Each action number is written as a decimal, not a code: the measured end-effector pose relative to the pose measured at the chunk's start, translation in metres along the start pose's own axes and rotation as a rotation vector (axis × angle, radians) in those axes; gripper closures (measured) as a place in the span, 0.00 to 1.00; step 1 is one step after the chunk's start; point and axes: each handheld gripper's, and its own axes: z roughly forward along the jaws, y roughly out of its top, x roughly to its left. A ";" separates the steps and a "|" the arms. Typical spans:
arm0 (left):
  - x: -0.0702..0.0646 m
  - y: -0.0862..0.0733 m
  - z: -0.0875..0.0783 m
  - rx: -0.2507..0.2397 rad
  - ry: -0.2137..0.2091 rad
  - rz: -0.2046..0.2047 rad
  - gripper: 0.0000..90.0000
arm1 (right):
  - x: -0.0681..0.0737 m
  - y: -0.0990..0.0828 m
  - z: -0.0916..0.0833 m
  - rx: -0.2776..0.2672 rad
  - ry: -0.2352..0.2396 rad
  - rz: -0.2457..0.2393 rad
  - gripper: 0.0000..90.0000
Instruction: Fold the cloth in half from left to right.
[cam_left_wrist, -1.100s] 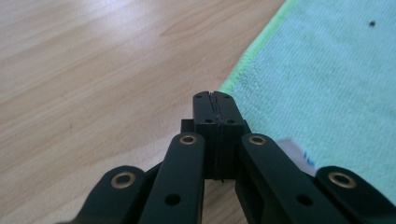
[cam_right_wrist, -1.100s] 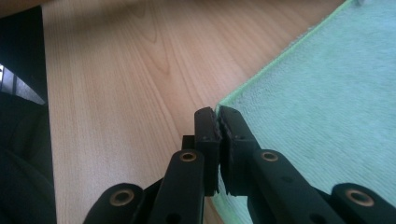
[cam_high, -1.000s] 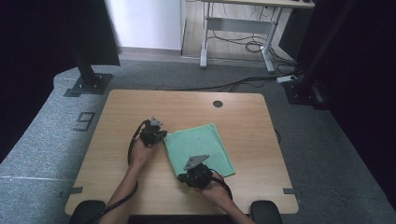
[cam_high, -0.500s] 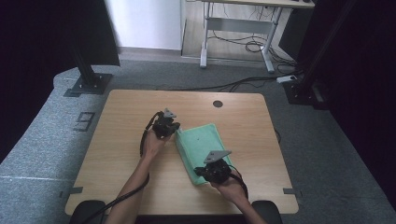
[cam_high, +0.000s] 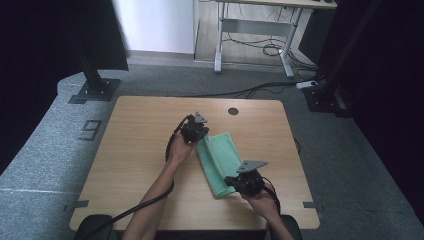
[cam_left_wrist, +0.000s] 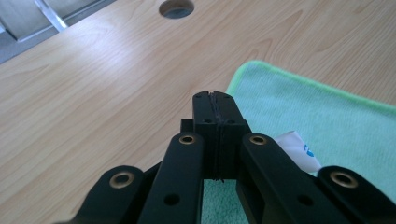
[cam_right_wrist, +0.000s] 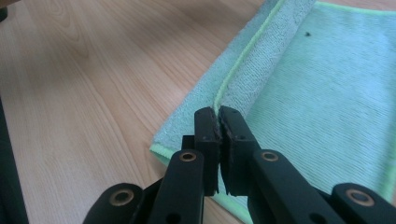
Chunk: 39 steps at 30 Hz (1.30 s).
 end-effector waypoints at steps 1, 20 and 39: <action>-0.001 0.002 0.001 -0.001 -0.003 0.001 0.99 | -0.001 -0.001 -0.002 -0.002 -0.004 0.005 0.95; -0.027 0.030 0.033 -0.014 -0.035 0.040 0.99 | -0.027 -0.024 -0.035 -0.043 -0.072 0.098 0.95; -0.032 0.021 0.061 0.068 -0.008 0.046 0.98 | -0.045 -0.042 -0.022 0.045 -0.137 0.132 0.95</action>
